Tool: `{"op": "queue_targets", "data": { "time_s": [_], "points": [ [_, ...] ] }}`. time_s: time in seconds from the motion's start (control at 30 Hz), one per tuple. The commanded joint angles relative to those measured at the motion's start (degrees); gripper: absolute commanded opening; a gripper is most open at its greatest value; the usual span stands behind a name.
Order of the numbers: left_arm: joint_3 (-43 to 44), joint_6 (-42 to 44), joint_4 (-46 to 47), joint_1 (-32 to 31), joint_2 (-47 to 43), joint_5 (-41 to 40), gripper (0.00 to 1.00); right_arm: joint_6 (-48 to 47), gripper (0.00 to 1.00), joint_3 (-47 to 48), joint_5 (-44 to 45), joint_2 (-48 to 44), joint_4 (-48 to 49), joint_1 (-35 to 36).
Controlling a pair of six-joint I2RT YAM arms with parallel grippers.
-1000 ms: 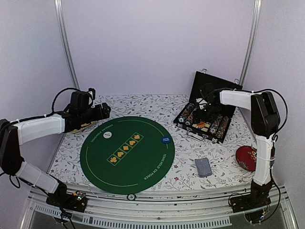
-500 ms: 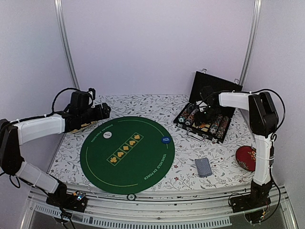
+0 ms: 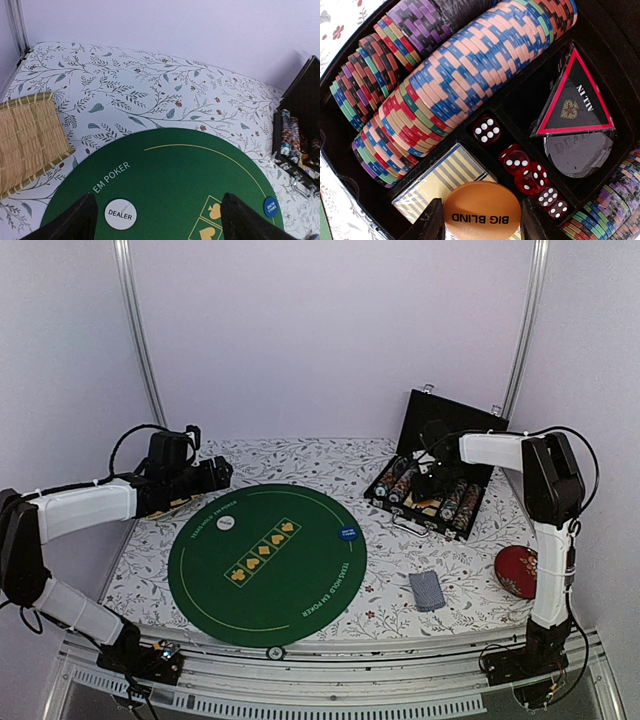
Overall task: Distribute texas hold em gaming equipment
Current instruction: Adjust the big blind button in the chip case.
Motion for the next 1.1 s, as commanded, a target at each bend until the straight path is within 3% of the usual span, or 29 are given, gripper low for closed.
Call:
{"op": "queue_targets", "data": {
  "time_s": [0.0, 0.27, 1.07],
  "points": [
    [0.61, 0.58, -0.05, -0.41, 0.26, 0.21, 0.87, -0.96, 0.45, -1.67, 1.61, -1.69, -2.19, 1.39],
    [0.27, 0.69, -0.24, -0.41, -0.07, 0.27, 0.87, -1.92, 0.52, -1.77, 5.99, -1.60, -4.03, 1.57],
    [-0.37, 1.39, -0.45, -0.40, -0.75, -0.45, 0.88, -3.12, 0.66, -1.10, 2.20, -0.76, -4.78, -2.14]
  ]
}}
